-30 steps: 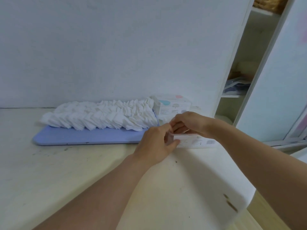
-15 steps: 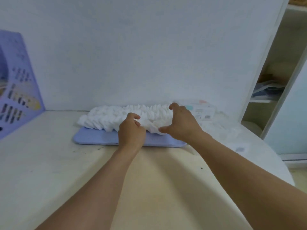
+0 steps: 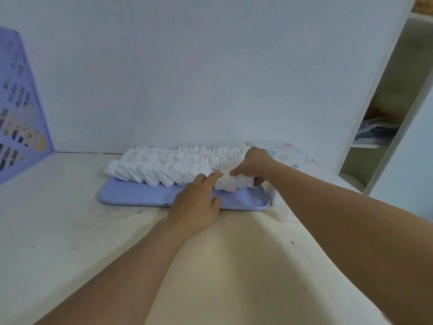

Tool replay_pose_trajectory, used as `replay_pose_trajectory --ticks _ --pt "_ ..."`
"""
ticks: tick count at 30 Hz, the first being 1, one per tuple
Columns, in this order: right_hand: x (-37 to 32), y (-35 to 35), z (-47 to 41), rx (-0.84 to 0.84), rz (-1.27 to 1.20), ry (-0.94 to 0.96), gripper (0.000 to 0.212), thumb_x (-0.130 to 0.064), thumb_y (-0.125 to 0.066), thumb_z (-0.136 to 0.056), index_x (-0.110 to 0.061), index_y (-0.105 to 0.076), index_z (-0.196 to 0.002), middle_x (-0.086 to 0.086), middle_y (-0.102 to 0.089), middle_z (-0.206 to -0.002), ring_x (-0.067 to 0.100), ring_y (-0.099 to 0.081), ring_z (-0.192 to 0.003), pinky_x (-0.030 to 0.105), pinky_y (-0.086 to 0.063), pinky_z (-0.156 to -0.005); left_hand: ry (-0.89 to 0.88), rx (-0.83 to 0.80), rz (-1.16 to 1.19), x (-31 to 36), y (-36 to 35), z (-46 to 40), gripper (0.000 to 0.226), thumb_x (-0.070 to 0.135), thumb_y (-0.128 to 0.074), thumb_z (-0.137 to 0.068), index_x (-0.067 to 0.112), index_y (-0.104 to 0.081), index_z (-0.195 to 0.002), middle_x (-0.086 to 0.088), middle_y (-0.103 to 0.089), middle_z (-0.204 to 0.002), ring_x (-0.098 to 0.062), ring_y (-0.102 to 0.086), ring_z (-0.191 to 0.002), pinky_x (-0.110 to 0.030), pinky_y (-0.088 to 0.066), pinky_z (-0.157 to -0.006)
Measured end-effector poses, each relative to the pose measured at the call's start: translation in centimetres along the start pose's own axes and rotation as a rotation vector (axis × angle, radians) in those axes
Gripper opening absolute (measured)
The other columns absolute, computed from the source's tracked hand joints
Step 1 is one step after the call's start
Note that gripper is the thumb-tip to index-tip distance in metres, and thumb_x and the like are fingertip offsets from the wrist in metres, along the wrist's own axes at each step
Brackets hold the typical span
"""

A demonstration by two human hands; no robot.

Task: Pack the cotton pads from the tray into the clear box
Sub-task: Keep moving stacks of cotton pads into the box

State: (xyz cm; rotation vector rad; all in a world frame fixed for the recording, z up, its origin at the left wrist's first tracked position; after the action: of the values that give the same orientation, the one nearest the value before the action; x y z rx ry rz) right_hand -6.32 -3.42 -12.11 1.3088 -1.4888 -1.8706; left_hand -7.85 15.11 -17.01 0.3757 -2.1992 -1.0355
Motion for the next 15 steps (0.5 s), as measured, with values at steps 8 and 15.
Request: replay_pose_trajectory --ticks 8,15 --pt "-1.4 -1.1 0.6 -0.097 -0.042 0.049 0.057 -0.055 -0.088 -0.050 -0.016 -0.055 -0.075 0.006 -0.057 -0.079 0.024 -0.056 -0.068 0.035 -0.049 -0.058 0.036 -0.006 0.034 -0.2 -0.2 -0.1 0.054 0.024 -0.054 -0.095 0.027 -0.041 -0.148 0.006 -0.061 -0.099 -0.018 -0.057 -0.084 -0.038 -0.051 -0.077" --pt "-2.9 -2.1 1.7 -0.177 0.161 0.133 0.040 -0.065 -0.050 -0.067 -0.028 -0.056 -0.053 -0.006 -0.055 -0.051 0.015 -0.053 -0.046 0.024 -0.038 -0.044 0.038 -0.002 -0.027 -0.6 -0.4 -0.4 0.054 0.028 -0.051 -0.095 0.029 -0.037 -0.147 0.002 -0.065 -0.093 -0.016 -0.054 -0.073 -0.032 -0.040 -0.060"
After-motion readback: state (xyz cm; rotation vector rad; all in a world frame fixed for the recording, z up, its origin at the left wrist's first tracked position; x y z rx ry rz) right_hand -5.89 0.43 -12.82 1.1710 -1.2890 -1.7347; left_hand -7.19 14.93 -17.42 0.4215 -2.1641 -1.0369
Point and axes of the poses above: each hand's wrist, its own z-axis away from the middle knuckle, its own y-axis out of the back of the hand, x = y × z, the point moved 7 cm from there along -z, towards the middle knuckle
